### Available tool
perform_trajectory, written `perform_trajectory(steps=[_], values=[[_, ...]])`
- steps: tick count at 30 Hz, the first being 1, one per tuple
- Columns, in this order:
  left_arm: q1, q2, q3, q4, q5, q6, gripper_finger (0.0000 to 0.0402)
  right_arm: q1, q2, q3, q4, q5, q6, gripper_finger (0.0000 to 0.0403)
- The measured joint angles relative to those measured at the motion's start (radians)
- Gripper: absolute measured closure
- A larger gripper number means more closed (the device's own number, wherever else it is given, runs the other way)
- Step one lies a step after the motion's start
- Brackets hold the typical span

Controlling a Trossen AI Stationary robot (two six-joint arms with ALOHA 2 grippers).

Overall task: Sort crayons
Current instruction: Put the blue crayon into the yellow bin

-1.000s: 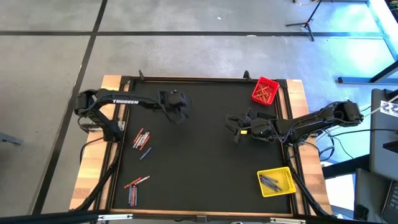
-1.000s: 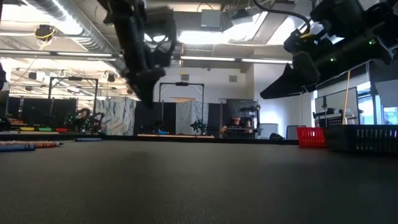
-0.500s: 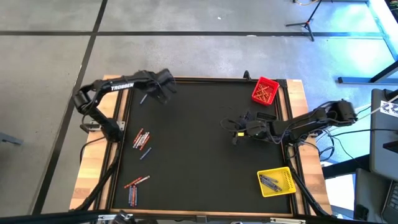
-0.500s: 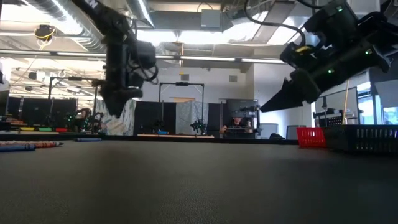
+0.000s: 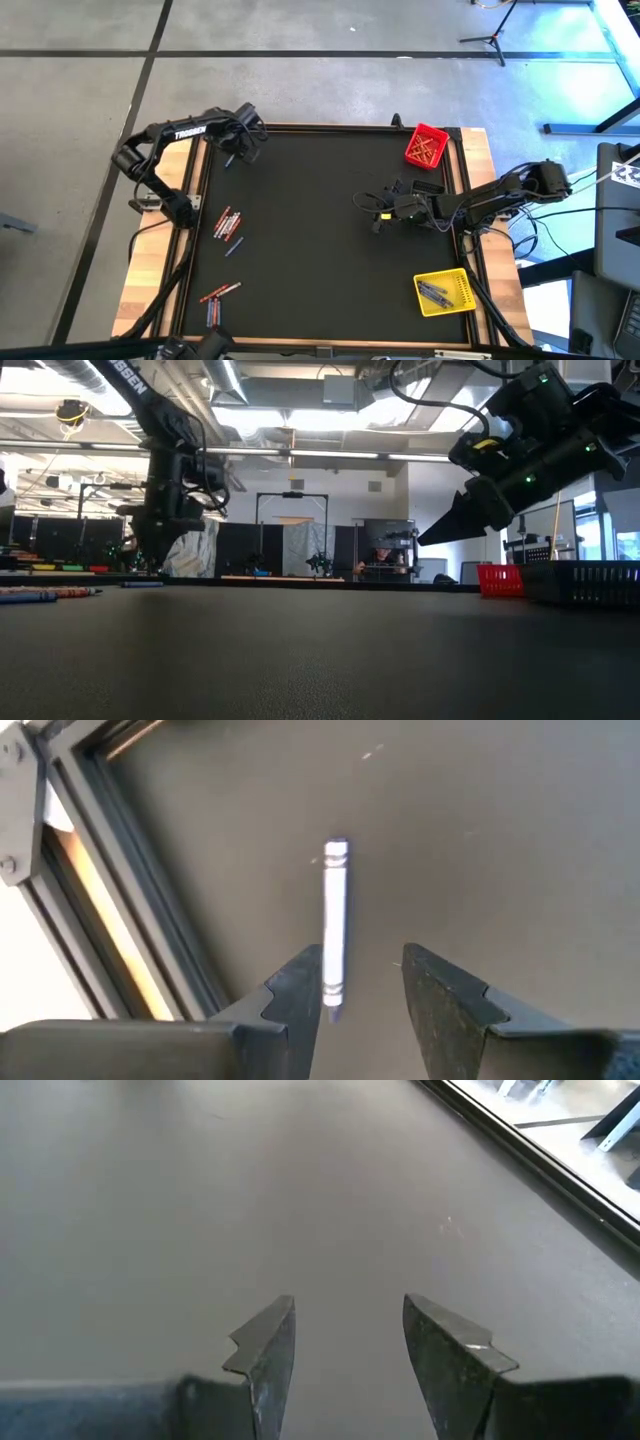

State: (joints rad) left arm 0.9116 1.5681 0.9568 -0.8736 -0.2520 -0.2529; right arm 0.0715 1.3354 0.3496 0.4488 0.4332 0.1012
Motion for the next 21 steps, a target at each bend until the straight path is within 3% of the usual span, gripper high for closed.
perform_trajectory(steps=[14, 21], values=[[0.098, 0.072, -0.021, 0.020, 0.035, 0.028, 0.0270, 0.000, 0.000, 0.000, 0.005, 0.000, 0.006, 0.0219], [0.090, 0.117, -0.011, 0.028, 0.040, 0.054, 0.0270, 0.000, 0.000, 0.000, 0.006, 0.000, 0.006, 0.0219]])
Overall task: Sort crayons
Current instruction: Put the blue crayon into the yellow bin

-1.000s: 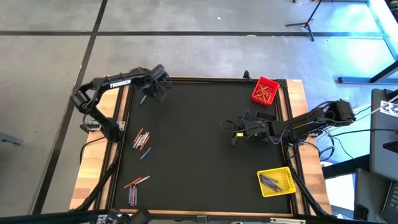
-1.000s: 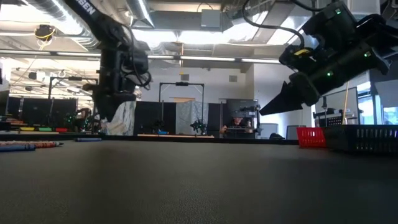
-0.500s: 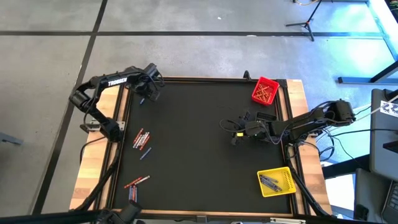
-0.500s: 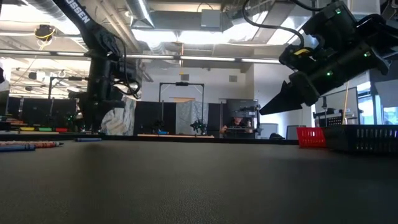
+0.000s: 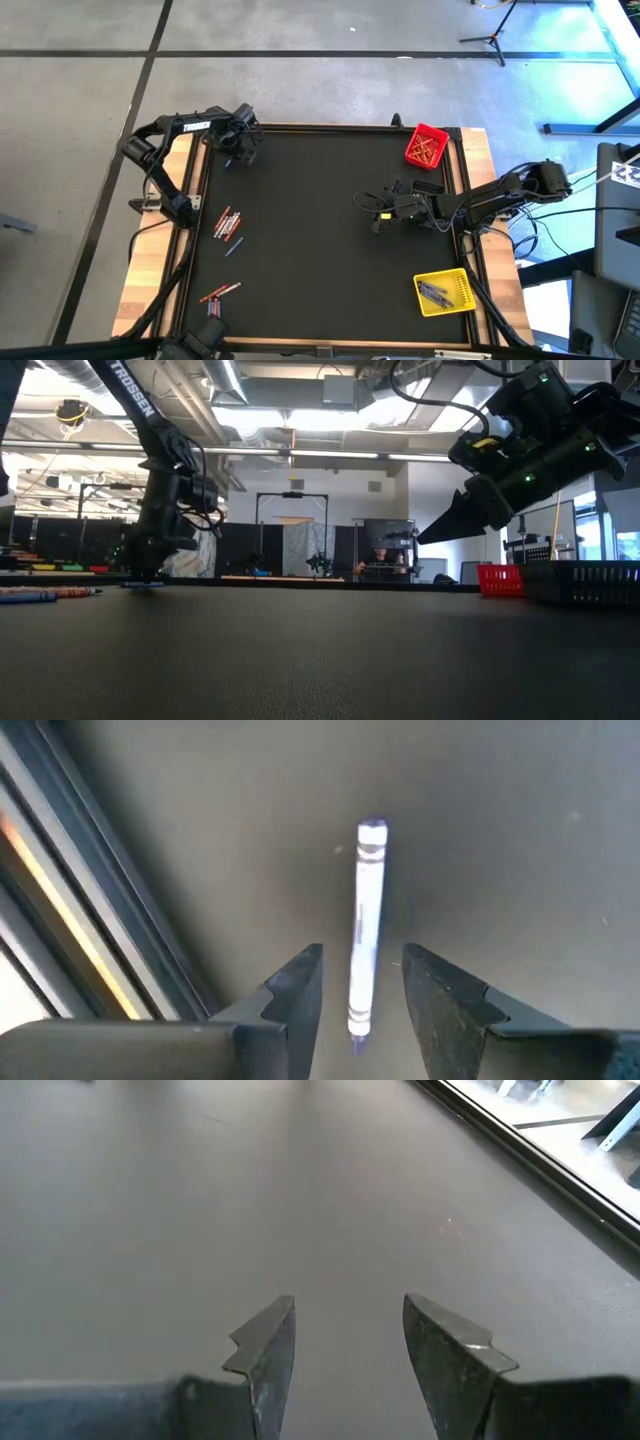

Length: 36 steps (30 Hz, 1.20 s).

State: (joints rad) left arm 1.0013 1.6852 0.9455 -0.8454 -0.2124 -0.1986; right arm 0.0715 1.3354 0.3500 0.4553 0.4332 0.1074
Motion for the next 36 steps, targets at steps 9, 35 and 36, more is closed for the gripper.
perform_trajectory(steps=[9, 35, 36], values=[[-0.001, 0.000, 0.001, 0.004, 0.026, 0.001, 0.0301, 0.000, 0.000, 0.000, 0.000, 0.000, 0.000, 0.0219], [-0.085, 0.014, -0.003, 0.005, -0.025, 0.022, 0.0395, 0.000, 0.000, 0.000, 0.011, 0.000, 0.017, 0.0219], [-0.099, -0.011, -0.004, 0.002, -0.035, 0.022, 0.0397, 0.000, 0.000, 0.000, 0.017, 0.000, 0.023, 0.0219]])
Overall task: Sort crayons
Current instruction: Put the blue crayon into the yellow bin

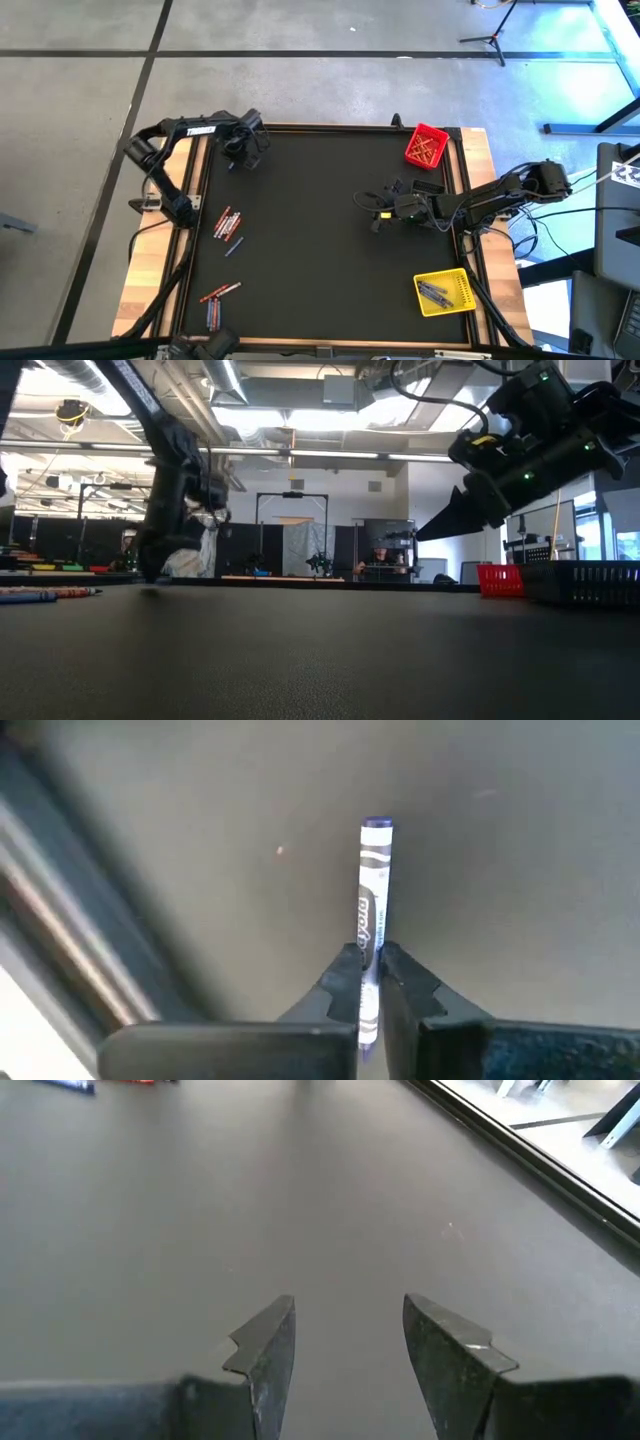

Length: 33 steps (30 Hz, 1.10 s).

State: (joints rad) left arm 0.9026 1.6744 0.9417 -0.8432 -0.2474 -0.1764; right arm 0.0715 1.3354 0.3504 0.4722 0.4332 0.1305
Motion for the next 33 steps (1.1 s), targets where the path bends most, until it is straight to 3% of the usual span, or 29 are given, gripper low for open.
perform_trajectory(steps=[6, 12, 16, 20, 26, 33], values=[[-0.120, -0.170, 0.002, 0.040, -0.027, 0.000, 0.0393, 0.000, 0.000, 0.000, 0.016, 0.019, 0.050, 0.0212], [-0.313, -0.294, 0.003, 0.221, -0.027, 0.069, 0.0393, 0.000, 0.000, 0.000, 0.070, -0.016, 0.070, 0.0149], [-0.458, -0.308, -0.019, 0.429, -0.019, 0.150, 0.0392, 0.000, 0.001, 0.000, 0.108, -0.016, 0.036, 0.0122], [-0.582, -0.304, -0.082, 0.700, 0.078, 0.239, 0.0392, 0.000, 0.018, 0.000, 0.159, -0.018, 0.017, 0.0118], [-0.724, -0.299, -0.186, 1.122, 0.218, 0.344, 0.0392, 0.000, 0.079, 0.001, 0.342, -0.078, -0.038, 0.0135], [-0.817, -0.275, -0.283, 1.418, 0.224, 0.379, 0.0392, 0.000, 0.155, 0.048, 0.571, -0.196, -0.133, 0.0160]])
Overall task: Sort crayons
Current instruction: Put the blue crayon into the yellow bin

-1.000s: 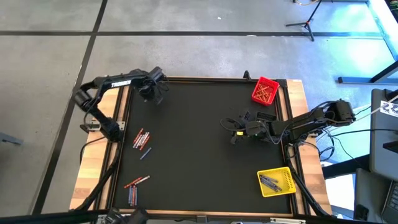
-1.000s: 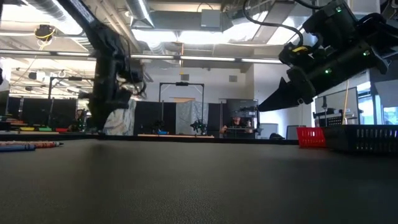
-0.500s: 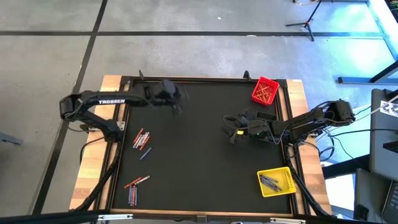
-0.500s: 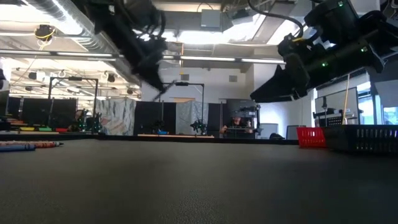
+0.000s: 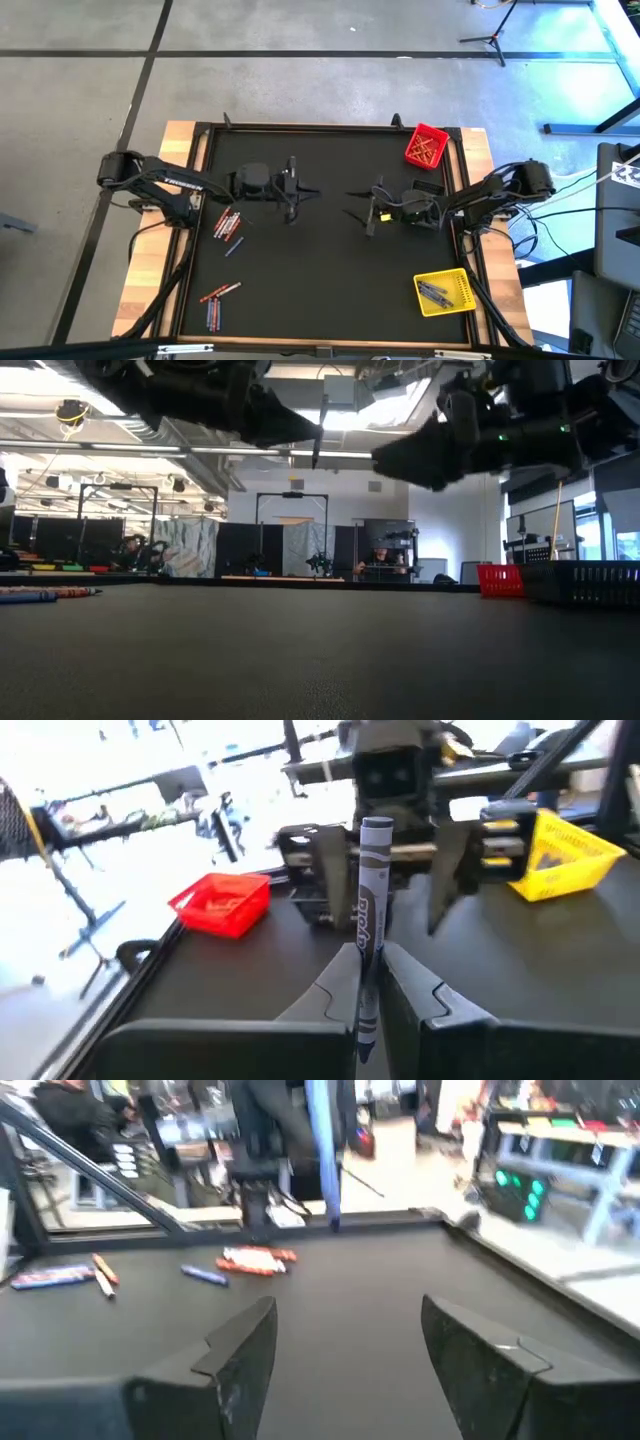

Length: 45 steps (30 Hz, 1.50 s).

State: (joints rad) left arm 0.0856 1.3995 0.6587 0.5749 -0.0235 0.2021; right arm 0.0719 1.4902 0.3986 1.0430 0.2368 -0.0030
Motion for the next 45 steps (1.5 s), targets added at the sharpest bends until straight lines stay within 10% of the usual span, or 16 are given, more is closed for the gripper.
perform_trajectory(steps=[20, 30, 45], values=[[-0.061, 0.244, -0.035, 0.358, -0.017, 0.011, 0.0392, 0.000, 0.066, 0.198, -0.085, -0.110, -0.109, 0.0204], [-0.062, 0.244, -0.035, 0.358, -0.011, 0.009, 0.0392, -0.001, 0.066, 0.198, -0.096, -0.158, -0.141, 0.0386], [-0.061, 0.241, -0.033, 0.282, -0.055, -0.053, 0.0280, 0.001, -0.011, 0.275, -0.469, -0.037, -0.124, 0.0382]])
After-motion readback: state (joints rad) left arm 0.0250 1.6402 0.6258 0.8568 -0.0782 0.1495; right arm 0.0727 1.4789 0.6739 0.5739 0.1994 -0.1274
